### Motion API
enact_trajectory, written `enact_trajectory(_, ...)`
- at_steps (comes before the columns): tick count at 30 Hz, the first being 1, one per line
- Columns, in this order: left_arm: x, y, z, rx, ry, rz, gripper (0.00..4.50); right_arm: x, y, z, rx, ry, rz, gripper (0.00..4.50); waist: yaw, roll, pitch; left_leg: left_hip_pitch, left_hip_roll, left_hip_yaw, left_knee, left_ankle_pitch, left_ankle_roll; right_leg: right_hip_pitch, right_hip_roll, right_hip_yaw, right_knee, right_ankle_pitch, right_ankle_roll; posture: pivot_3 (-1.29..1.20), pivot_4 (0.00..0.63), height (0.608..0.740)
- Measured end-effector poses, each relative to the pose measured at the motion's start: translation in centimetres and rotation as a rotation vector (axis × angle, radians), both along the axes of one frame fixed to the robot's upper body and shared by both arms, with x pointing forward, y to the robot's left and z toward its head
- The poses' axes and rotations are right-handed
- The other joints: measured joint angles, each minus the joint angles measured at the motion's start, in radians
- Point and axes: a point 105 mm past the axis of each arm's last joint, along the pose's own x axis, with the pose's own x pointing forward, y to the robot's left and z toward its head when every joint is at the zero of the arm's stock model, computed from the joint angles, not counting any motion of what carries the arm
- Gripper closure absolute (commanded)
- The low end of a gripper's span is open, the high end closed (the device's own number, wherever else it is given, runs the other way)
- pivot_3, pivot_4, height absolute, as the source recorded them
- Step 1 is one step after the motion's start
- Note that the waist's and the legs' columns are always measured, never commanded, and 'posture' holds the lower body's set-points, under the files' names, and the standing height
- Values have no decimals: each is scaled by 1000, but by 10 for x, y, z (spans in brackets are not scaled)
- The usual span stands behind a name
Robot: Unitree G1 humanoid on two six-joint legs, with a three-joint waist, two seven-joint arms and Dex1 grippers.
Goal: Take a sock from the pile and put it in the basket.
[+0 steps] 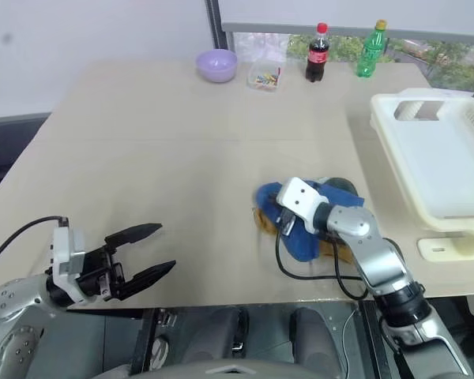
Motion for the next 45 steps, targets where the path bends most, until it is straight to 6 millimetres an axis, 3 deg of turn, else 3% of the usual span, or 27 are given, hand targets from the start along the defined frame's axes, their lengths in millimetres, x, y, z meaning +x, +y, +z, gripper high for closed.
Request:
enact_trajectory(2,0,4,-1,-7,4,17,0,4,27,8,22,-22,73,4400,-9,0,0,1,1,0,0,0,0,0,2,0,1,0,0,0,150,740)
enact_trajectory(11,-1,22,-13,-16,71,171,0,7,135,5,3,-28,355,4400,-18,0,0,3,1,1,-2,0,-1,0,2,1,1,1,-1,0,150,740)
enact_trajectory(14,-1,28,-19,-16,93,250,0,-7,164,-8,-39,-3,474,3434,-17,1,0,4,1,0,-4,0,-1,1,1,1,1,1,-1,0,150,740)
enact_trajectory(17,-1,35,-19,-17,90,332,0,-4,157,-32,-91,52,476,2034,-13,1,1,4,-1,-1,-4,-1,-2,0,-5,0,1,1,-2,0,150,740)
enact_trajectory(19,2,38,-18,-17,93,379,0,-2,155,-32,-84,52,467,1037,-15,2,2,4,-1,-1,-4,-2,-5,0,-6,0,1,1,-1,0,150,740)
enact_trajectory(21,10,40,-16,-3,90,440,0,2,153,-21,-42,47,454,1037,-14,2,2,4,-1,-3,-4,-2,-6,0,-5,0,1,1,-1,0,150,740)
enact_trajectory(25,35,47,-9,7,115,547,0,14,125,6,39,72,392,1037,-7,1,1,4,-2,-6,-4,0,-3,1,-4,-3,2,2,0,0,150,740)
enact_trajectory(30,74,45,-3,60,122,556,0,16,71,-21,-2,201,224,1037,-5,1,1,2,-7,-8,-4,0,-3,1,-4,-4,3,3,2,0,150,740)
enact_trajectory(33,86,45,-14,121,149,556,0,15,59,-33,-20,269,147,1037,-26,1,1,2,-7,-4,-5,0,-3,-2,-3,-1,5,3,2,0,150,740)
enact_trajectory(34,91,43,-22,153,169,541,0,16,55,-34,-30,277,122,1274,-30,2,2,2,-7,-4,-6,0,-3,-2,-3,-1,5,3,2,0,150,740)
enact_trajectory(36,96,41,-34,195,204,523,559,17,55,-34,-34,279,100,1876,-35,1,2,2,-5,-4,-6,0,-3,-2,-1,-1,5,3,2,0,150,740)
enact_trajectory(41,96,33,-39,252,191,445,2843,11,64,-40,-56,307,108,4406,-34,1,2,3,-5,-3,-6,0,-3,-2,-4,0,5,3,2,0,150,740)
enact_trajectory(43,92,30,-40,256,193,433,3869,8,69,-42,-60,317,128,4500,-35,1,1,3,-5,-2,-6,0,-3,-2,-7,1,5,3,3,0,150,740)
enact_trajectory(45,89,33,-39,254,193,441,4421,7,70,-44,-61,326,135,4500,-35,1,1,4,-4,-3,-6,0,-3,-2,-7,1,5,3,2,0,150,740)
